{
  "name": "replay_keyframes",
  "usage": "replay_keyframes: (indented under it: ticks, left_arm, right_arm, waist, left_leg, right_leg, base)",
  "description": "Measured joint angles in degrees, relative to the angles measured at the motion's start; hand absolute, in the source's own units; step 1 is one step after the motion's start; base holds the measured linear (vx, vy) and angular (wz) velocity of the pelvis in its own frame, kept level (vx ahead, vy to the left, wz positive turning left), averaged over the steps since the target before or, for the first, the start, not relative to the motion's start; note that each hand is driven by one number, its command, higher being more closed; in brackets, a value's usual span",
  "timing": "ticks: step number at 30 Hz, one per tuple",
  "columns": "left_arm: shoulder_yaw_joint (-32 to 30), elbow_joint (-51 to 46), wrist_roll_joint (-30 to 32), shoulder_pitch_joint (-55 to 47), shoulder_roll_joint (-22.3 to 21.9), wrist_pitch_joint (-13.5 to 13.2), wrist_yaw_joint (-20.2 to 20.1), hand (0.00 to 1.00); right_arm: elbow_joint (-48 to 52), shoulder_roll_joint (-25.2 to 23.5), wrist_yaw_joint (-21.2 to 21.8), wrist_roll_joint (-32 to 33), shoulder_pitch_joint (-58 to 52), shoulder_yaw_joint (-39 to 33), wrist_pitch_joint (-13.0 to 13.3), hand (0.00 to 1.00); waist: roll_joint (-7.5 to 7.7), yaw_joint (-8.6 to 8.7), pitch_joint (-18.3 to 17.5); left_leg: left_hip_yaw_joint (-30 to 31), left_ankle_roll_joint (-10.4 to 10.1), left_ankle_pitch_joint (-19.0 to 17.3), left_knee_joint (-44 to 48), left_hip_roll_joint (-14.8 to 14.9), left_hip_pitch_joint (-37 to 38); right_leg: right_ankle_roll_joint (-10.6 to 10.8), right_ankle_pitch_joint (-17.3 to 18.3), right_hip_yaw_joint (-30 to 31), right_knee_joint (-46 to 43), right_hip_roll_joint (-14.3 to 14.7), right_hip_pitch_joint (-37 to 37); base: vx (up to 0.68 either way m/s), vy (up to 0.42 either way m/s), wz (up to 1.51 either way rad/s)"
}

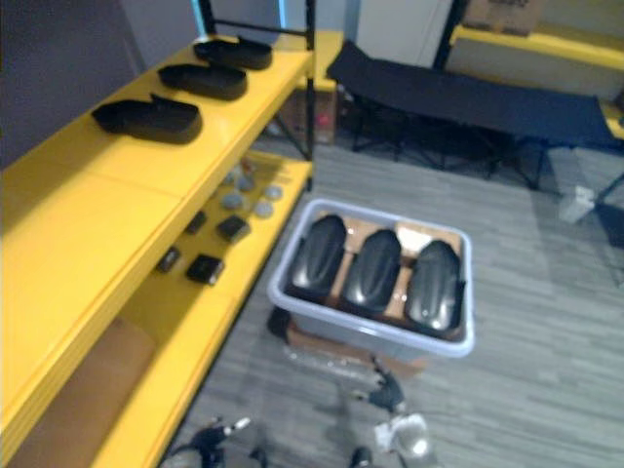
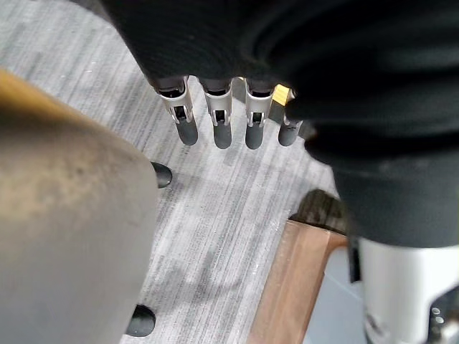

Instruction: Walk over and take plastic housings, then place them on the shelf

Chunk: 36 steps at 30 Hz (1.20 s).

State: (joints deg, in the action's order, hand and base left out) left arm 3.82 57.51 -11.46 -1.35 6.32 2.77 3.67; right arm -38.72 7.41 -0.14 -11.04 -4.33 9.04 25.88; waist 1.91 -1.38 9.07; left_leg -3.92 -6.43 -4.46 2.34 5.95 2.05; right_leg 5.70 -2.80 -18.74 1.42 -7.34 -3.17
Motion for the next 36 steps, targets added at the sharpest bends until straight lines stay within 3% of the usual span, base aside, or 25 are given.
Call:
replay_keyframes:
  ticks: [3,4,7,10,12,18,23,26,31,36]
  left_arm:
    - [1.27,-0.08,0.27,-0.32,0.66,-1.21,-0.07,0.0]
    - [1.17,-0.17,0.57,-0.58,0.76,-1.51,-0.04,0.0]
    - [0.92,-0.66,0.81,-1.16,1.16,-1.88,-0.09,0.0]
    - [0.08,-1.98,1.11,-2.16,1.15,-3.15,-0.33,0.0]
    - [-0.74,-2.37,1.21,-2.89,1.06,-3.58,-0.44,0.0]
    - [-1.63,-2.37,1.32,-3.55,0.69,-3.68,-0.45,0.0]
    - [-3.76,-2.99,1.32,-3.73,-0.08,-4.02,-1.73,0.0]
    - [-3.86,-3.87,1.24,-3.77,0.0,-5.15,-2.6,0.0]
    - [-5.0,-5.25,0.51,-3.35,0.06,-6.45,-2.83,0.0]
    - [-5.3,-6.84,0.25,-3.19,1.34,-6.52,-2.86,0.0]
  right_arm:
    - [17.18,-2.09,-4.03,1.96,-0.1,0.18,1.44,0.0]
    - [25.11,-3.27,-9.29,2.51,0.25,-0.04,2.03,0.0]
    - [33.29,-3.39,-18.04,4.79,3.5,-2.84,2.97,0.0]
    - [35.58,-2.67,-25.27,11.94,7.8,-14.12,1.48,0.0]
    - [34.19,-0.17,-29.03,15.26,9.3,-21.66,-2.77,0.0]
    - [25.29,3.66,-32.67,20.59,10.93,-26.65,-12.54,0.0]
    - [18.9,5.5,-35.25,23.86,15.11,-31.5,-16.92,0.0]
    - [13.69,9.36,-37.57,26.04,18.93,-34.43,-19.73,0.0]
    - [7.95,12.66,-39.63,28.94,24.12,-38.46,-20.82,0.0]
    - [6.15,13.5,-40.1,30.93,26.28,-39.38,-20.81,0.0]
  waist:
    - [0.81,0.41,0.41]
    - [0.91,0.42,0.34]
    - [1.19,0.24,0.12]
    - [1.33,-0.19,-0.05]
    - [0.94,0.08,-0.03]
    - [0.17,0.65,-0.21]
    - [-0.71,0.27,0.69]
    - [-1.44,0.23,2.27]
    - [-2.07,0.35,5.77]
    - [-1.02,0.36,8.42]
  left_leg:
    - [-1.77,0.32,2.19,-3.12,-0.1,-0.3]
    - [-2.6,0.43,2.89,-4.1,-0.18,-0.23]
    - [-3.48,0.49,3.41,-4.82,-0.74,0.01]
    - [-4.47,0.63,3.4,-4.73,-1.58,0.3]
    - [-4.67,0.81,3.25,-4.74,-2.08,0.58]
    - [-4.59,0.9,2.48,-3.66,-1.69,1.29]
    - [-4.25,1.64,1.68,-2.34,-1.73,0.31]
    - [-3.11,1.63,1.39,-0.88,-2.36,-3.22]
    - [-2.44,1.46,2.78,0.12,-2.62,-6.86]
    - [-1.41,1.9,3.44,0.39,-2.88,-8.27]
  right_leg:
    - [0.21,-0.3,0.21,0.41,-0.23,1.96]
    - [0.34,-0.56,0.49,0.63,-0.37,2.42]
    - [0.52,-1.53,1.44,1.42,-0.8,2.44]
    - [1.1,-2.33,1.75,2.26,-1.53,2.41]
    - [1.37,-2.53,1.73,2.37,-1.71,2.12]
    - [1.47,-2.6,1.53,1.6,-1.95,1.06]
    - [1.8,-2.8,1.49,0.72,-2.33,1.55]
    - [1.81,-2.76,1.41,0.24,-3.08,3.88]
    - [1.63,-2.91,1.06,-0.33,-3.42,7.19]
    - [1.53,-3.03,0.14,-0.81,-3.7,8.13]
  base:
    - [-0.06,0.018,-0.05]
    - [0.0,0.0,0.0]
    - [0.05,0.048,-0.06]
    - [0.1,0.05,-0.07]
    - [0.11,0.03,-0.02]
    - [0.05,0.016,0.02]
    - [-0.07,0.024,0.05]
    - [-0.12,0.008,0.06]
    - [-0.11,-0.012,0.08]
    - [-0.01,0.002,0.11]
